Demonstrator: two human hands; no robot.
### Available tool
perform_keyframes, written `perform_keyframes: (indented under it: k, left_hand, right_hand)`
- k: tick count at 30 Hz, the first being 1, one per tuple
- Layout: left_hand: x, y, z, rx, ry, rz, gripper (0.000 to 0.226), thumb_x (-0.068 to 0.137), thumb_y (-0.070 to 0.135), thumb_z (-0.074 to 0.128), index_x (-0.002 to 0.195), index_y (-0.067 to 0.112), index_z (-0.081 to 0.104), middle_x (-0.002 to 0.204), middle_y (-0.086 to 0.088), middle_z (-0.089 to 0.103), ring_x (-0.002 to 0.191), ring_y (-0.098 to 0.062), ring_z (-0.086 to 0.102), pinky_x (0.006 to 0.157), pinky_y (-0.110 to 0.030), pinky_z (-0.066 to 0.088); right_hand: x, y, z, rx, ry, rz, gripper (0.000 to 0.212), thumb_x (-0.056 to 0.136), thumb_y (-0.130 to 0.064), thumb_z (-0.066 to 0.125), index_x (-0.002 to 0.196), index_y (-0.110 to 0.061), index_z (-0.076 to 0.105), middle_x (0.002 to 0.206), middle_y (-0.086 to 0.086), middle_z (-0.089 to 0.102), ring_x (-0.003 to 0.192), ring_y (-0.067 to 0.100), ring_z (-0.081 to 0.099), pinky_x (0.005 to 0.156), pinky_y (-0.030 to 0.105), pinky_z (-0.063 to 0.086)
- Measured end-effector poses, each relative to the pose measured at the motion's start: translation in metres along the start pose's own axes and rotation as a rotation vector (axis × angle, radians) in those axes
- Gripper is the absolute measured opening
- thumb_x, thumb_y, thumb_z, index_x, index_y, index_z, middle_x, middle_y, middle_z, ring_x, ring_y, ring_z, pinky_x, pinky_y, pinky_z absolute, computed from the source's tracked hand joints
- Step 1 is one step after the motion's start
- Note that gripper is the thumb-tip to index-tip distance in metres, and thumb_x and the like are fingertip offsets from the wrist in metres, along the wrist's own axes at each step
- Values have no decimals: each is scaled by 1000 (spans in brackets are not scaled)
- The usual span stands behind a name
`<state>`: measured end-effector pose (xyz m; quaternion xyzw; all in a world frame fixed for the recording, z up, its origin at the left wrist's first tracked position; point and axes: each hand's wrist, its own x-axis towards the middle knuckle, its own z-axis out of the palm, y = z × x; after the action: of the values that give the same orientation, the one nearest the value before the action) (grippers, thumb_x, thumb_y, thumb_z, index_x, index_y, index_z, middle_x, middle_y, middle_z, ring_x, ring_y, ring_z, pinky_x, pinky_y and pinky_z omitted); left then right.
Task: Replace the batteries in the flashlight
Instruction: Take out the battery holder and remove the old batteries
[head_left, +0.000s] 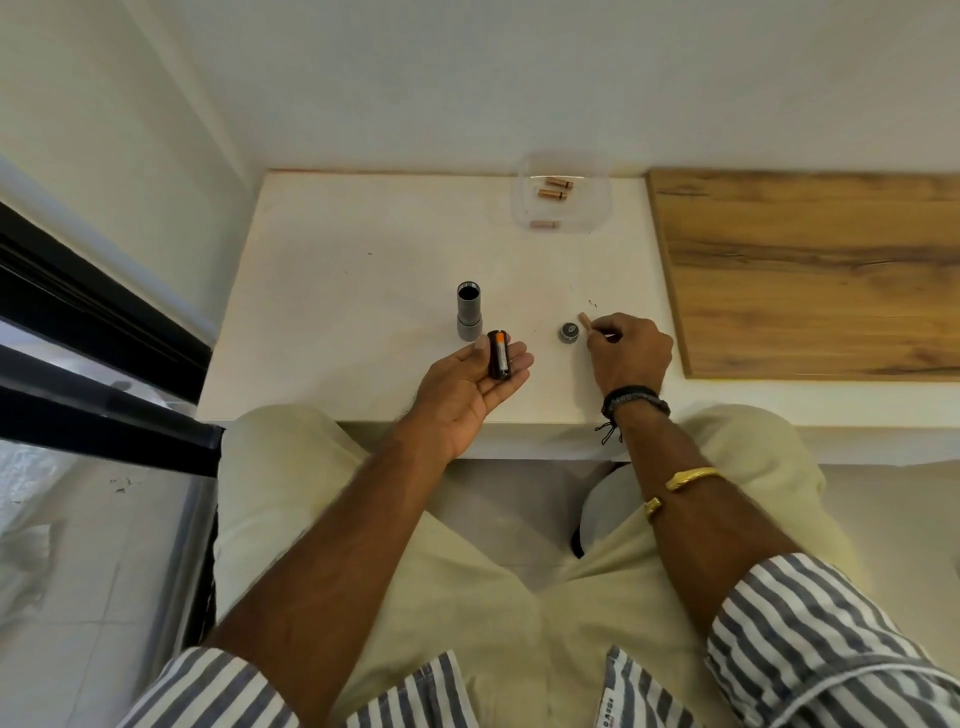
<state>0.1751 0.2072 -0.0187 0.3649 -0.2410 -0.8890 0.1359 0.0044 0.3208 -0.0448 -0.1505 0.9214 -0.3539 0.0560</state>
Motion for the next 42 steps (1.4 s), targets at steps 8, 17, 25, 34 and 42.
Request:
perform_keyframes:
  k: [8, 17, 25, 34, 42]
  left_hand:
    - [-9, 2, 0, 8, -35, -2, 31, 103, 6, 47, 131, -7, 51, 122, -27, 65, 111, -36, 67, 98, -44, 53]
    - [-16, 5, 6, 94, -128, 31, 28, 103, 5, 44, 127, -1, 57, 126, -22, 65, 117, -34, 63, 100, -46, 52]
    - [-15, -1, 3, 379, -93, 228, 32, 99, -2, 49, 131, -2, 57, 120, -17, 65, 107, -27, 64, 101, -40, 51]
    - [-15, -4, 1, 687, -44, 429, 32, 95, -2, 57, 125, 6, 65, 115, -5, 72, 106, -19, 70, 96, -30, 54]
    - [-18, -12, 4, 797, -36, 521, 31, 91, -7, 59, 119, 3, 68, 111, -9, 74, 103, -19, 71, 95, -36, 56]
  right_hand:
    - [-2, 0, -5, 23, -12, -9, 23, 87, -22, 76, 109, -15, 77, 107, 1, 77, 89, 19, 72, 90, 36, 57]
    - [-58, -46, -26, 511, -268, -132, 11, 89, -13, 72, 92, -20, 78, 74, -2, 76, 64, 14, 73, 66, 35, 64]
    - [-79, -57, -23, 799, -469, 196, 12, 90, -8, 73, 101, -5, 74, 85, 13, 72, 80, 21, 72, 72, 38, 63]
    - [-75, -54, -28, 965, -664, 446, 10, 94, -8, 66, 104, -9, 66, 97, 14, 67, 83, 22, 66, 73, 36, 64]
    - [-69, -52, -25, 1046, -693, 582, 11, 86, 2, 58, 84, -8, 63, 99, 16, 58, 73, 22, 59, 70, 36, 62]
